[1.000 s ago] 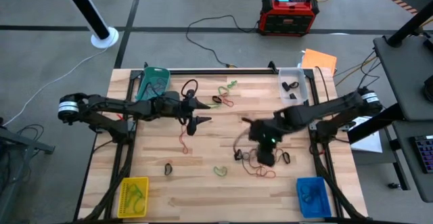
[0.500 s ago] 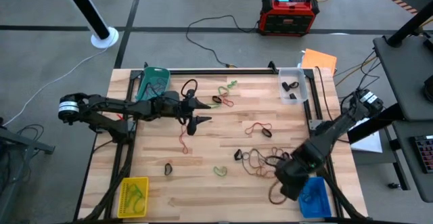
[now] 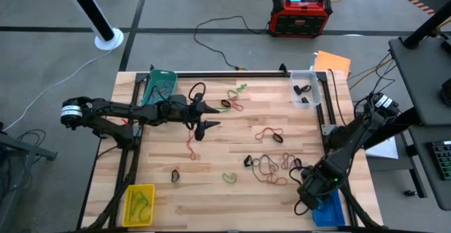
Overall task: Sort rubber bands into baskets
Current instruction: Put the violet rubber band into the blue bin, then put the black rubber band into the transparent bin
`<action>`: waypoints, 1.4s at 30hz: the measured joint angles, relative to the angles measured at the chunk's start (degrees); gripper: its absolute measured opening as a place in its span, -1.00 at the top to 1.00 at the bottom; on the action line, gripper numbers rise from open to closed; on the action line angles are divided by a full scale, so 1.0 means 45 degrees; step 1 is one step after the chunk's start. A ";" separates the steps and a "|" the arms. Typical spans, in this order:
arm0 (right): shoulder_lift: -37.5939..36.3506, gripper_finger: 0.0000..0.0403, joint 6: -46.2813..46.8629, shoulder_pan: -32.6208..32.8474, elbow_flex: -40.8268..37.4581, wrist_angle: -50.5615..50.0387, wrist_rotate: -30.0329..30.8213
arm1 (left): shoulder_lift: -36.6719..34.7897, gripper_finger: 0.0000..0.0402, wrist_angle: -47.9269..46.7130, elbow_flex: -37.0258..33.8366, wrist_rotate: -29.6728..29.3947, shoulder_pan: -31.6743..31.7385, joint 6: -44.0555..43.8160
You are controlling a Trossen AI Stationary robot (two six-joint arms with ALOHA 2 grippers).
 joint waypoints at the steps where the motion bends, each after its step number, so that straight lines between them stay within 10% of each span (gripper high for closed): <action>1: 0.0000 0.95 0.0127 0.0000 -0.0059 0.0007 0.0000 | 0.0000 -0.07 0.0000 0.0000 0.0000 0.0000 0.0000; 23: -0.0065 0.45 0.0167 -0.0005 -0.0121 -0.0003 0.0179 | 0.0090 -0.07 -0.0015 -0.0007 0.0005 -0.0005 0.0000; 36: -0.0350 0.43 -0.3507 -0.2187 0.1471 -0.0008 0.7150 | 0.0641 -0.07 0.0019 -0.0008 0.0010 -0.0015 -0.0275; 42: -0.0239 0.47 -0.7219 -0.4917 0.1502 -0.0072 0.7723 | 0.0641 -0.07 0.0027 0.0088 0.0027 -0.0235 -0.0506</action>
